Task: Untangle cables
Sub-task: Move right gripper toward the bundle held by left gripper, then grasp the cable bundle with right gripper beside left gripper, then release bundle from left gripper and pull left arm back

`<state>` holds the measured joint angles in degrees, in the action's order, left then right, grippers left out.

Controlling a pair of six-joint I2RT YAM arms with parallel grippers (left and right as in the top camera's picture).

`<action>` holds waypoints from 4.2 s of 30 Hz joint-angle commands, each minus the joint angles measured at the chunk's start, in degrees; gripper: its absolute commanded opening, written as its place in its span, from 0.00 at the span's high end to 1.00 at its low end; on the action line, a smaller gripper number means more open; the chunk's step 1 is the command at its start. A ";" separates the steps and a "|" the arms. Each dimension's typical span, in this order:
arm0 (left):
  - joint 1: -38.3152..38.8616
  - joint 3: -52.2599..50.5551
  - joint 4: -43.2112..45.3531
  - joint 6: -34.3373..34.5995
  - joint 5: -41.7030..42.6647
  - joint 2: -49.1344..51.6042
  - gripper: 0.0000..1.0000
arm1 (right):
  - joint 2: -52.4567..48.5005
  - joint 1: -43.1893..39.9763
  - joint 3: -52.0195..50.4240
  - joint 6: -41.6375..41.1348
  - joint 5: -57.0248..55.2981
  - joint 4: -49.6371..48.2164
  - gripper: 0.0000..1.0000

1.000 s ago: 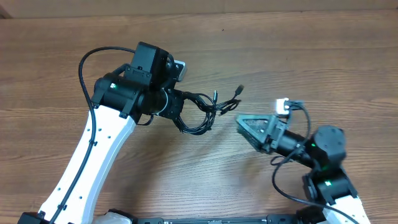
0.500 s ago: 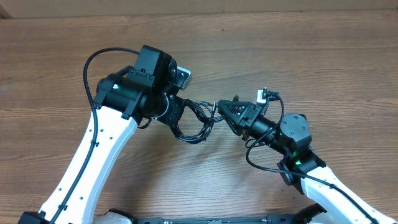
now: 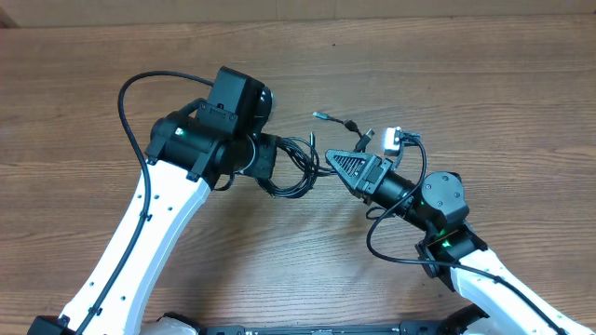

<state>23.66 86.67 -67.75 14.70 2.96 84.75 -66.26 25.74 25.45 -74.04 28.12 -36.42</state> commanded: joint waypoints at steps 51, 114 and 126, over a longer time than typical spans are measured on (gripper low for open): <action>-0.76 0.52 2.03 17.05 -6.21 -1.57 0.96 | 1.86 6.40 0.92 8.28 -2.54 14.19 0.09; 1.75 0.52 1.64 37.24 4.59 -1.57 0.96 | 1.60 6.88 0.92 -14.71 -6.47 8.15 0.42; 4.00 0.52 1.79 38.75 4.59 -1.57 0.96 | 1.60 7.96 0.92 -14.71 -6.64 8.17 0.75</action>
<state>27.31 86.67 -66.24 52.31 6.70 84.75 -65.19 33.41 25.52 -88.86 22.04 -27.86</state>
